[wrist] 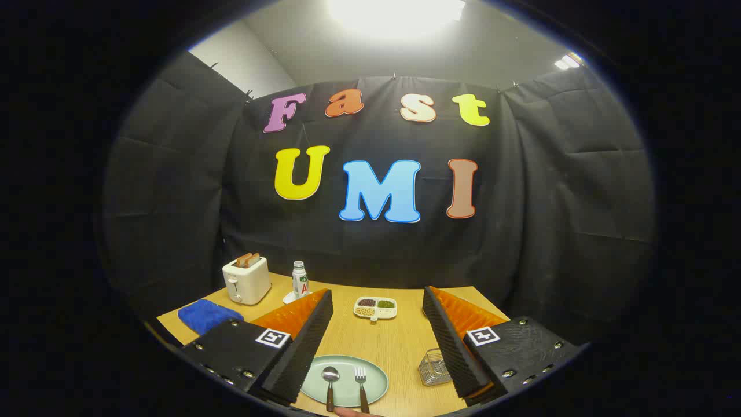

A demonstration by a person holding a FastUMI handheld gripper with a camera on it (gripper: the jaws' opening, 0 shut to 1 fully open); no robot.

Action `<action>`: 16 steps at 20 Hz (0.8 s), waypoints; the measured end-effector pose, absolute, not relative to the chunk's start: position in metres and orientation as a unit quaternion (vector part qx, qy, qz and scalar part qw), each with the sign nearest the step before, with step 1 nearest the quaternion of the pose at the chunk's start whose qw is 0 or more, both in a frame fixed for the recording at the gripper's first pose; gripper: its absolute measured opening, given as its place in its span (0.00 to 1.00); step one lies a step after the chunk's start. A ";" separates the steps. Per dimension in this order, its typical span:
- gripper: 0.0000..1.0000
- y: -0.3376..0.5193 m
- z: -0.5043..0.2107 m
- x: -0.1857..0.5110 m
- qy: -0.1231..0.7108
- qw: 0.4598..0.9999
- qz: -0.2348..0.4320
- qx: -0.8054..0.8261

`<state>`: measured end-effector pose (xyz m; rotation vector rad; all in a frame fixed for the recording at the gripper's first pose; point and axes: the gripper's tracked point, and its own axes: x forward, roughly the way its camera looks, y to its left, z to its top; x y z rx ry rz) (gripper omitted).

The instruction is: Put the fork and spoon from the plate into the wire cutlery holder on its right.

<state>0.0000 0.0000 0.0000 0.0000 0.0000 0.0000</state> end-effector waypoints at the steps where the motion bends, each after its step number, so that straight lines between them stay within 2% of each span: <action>1: 0.95 -0.001 -0.006 0.000 0.006 1.000 0.001 0.002; 16: 0.96 -0.001 -0.049 0.013 0.065 0.998 0.012 -0.005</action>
